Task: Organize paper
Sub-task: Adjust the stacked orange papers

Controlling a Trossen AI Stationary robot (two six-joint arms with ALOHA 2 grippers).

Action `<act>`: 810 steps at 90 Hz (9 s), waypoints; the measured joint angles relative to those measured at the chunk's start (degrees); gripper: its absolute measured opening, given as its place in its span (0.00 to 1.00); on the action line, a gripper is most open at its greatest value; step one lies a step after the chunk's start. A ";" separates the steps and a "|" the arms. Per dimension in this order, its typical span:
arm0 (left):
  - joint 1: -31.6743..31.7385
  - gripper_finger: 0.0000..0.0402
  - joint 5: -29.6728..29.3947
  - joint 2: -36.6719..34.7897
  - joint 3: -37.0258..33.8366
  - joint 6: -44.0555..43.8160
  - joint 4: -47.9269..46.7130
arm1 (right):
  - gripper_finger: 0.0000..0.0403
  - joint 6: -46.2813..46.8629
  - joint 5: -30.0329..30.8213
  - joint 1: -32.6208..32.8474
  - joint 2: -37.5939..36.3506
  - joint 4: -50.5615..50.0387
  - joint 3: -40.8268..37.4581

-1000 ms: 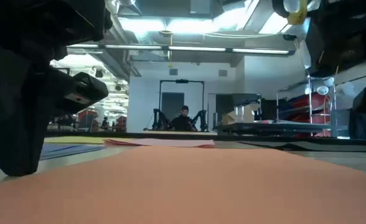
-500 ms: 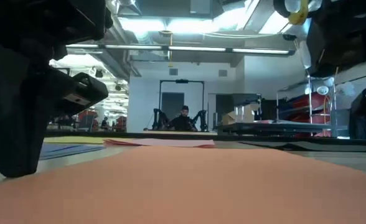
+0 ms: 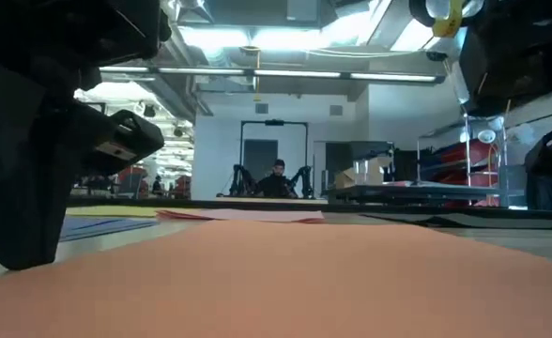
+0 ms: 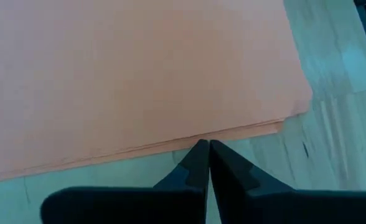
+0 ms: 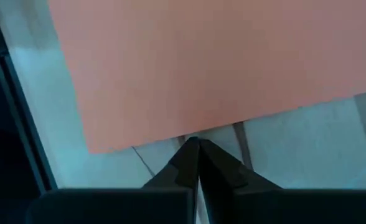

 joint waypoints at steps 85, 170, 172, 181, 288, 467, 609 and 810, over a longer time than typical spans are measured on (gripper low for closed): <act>0.03 0.00 -0.09 -0.13 0.00 0.02 1.67 | 0.00 -0.04 0.41 0.00 0.07 0.46 0.00; -2.25 0.00 -11.60 -3.01 8.39 1.76 -19.62 | 0.00 -6.52 10.54 -2.96 -5.23 -23.60 8.19; -2.07 0.00 -12.85 -3.68 8.39 1.77 -20.17 | 0.00 -7.42 11.37 -3.68 -5.70 -24.11 8.19; 0.25 0.00 -14.36 -7.77 7.07 3.63 -20.38 | 0.00 -12.25 12.77 -7.62 -7.75 -26.12 7.99; 42.00 0.00 5.23 -8.95 -4.42 36.76 -3.39 | 0.00 -49.88 4.34 -40.28 -8.49 -13.83 -2.19; 35.86 0.00 9.38 -6.57 -4.42 27.50 -3.44 | 0.00 -49.58 -6.24 -37.40 -3.28 -8.30 -2.10; 38.69 0.00 2.28 -6.60 -2.71 30.11 -10.62 | 0.00 -54.04 -4.35 -37.40 -3.48 -8.98 -2.10; 31.12 0.00 5.02 -3.10 -2.67 19.30 -10.44 | 0.00 -55.20 -11.84 -34.75 -3.48 -10.31 -2.19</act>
